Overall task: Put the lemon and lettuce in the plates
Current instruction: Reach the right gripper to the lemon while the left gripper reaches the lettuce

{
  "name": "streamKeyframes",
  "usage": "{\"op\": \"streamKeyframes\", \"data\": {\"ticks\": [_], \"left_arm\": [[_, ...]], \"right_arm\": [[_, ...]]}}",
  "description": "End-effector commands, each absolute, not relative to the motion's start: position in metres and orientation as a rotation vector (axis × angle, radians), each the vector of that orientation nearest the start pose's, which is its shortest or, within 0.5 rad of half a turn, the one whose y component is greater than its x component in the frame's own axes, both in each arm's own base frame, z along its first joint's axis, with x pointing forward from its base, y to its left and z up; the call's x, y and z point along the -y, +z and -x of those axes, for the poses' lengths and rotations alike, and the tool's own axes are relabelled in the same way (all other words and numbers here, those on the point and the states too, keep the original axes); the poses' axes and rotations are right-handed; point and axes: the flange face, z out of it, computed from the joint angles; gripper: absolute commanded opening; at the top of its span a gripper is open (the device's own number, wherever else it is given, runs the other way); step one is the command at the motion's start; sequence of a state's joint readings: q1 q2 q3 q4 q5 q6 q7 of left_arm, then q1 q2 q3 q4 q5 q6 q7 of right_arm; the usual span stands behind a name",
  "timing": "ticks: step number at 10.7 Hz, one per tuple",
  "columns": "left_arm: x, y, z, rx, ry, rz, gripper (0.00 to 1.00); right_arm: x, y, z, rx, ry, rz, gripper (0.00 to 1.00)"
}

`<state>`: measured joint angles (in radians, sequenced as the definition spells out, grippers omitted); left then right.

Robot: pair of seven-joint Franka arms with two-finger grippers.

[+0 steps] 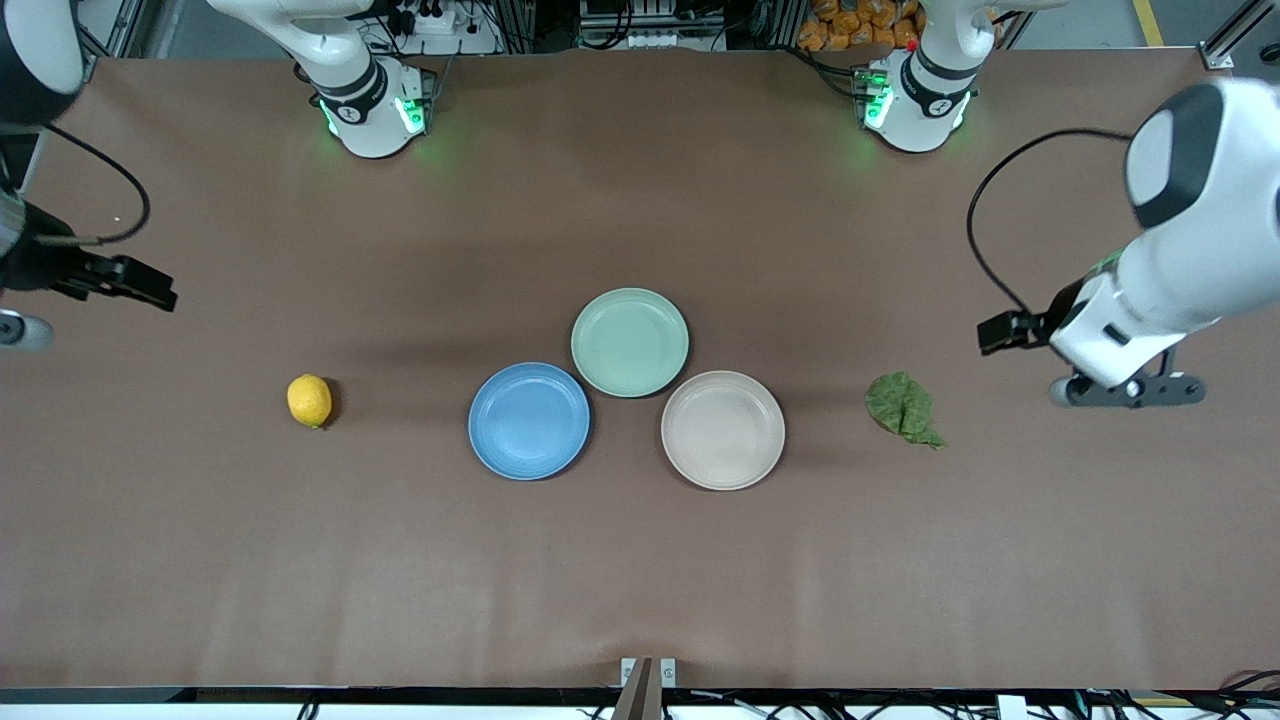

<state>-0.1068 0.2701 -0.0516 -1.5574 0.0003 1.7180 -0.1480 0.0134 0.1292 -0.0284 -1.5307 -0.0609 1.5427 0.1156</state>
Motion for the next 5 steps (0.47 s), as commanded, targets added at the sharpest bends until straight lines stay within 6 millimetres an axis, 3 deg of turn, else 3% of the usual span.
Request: {"op": "streamKeyframes", "data": {"ticks": [1,5], "left_arm": [[0.102,0.437,-0.644,-0.034,0.176,3.14,1.0],[0.104,0.354,-0.654,-0.019,0.183,3.149,1.0]], "right_arm": [[0.017,0.55,-0.597,-0.23,0.238,3.197,1.0],[0.022,0.505,-0.608,-0.231,0.386,3.186,1.0]]}}
